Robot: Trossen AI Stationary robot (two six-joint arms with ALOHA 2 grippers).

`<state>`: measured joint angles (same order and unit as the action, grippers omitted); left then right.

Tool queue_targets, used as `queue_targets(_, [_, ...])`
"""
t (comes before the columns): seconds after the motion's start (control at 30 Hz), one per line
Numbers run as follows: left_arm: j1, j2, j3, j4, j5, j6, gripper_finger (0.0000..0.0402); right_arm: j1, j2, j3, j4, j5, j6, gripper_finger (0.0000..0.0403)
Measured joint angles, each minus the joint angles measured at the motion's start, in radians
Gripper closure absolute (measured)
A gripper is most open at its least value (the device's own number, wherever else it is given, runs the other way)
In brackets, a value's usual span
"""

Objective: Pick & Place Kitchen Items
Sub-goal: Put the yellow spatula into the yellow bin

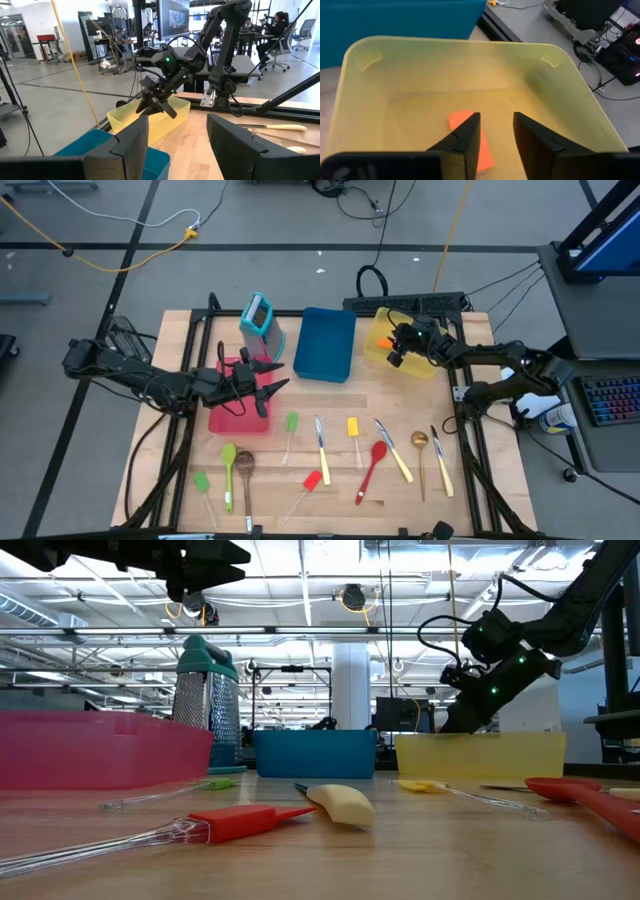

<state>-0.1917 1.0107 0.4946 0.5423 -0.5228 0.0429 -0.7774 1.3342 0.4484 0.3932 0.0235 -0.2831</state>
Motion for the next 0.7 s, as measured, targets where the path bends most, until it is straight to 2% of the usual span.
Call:
queue_targets(0.3, [0.0,0.0,0.0,0.0,0.0,0.06,0.0195,0.071,-0.009,0.0,0.083,0.001,0.041,0.0258])
queue_targets(0.7, [0.001,0.0,0.0,0.001,0.001,0.204,0.0195,0.217,-0.131,0.0,0.071,0.002,0.17,0.0247])
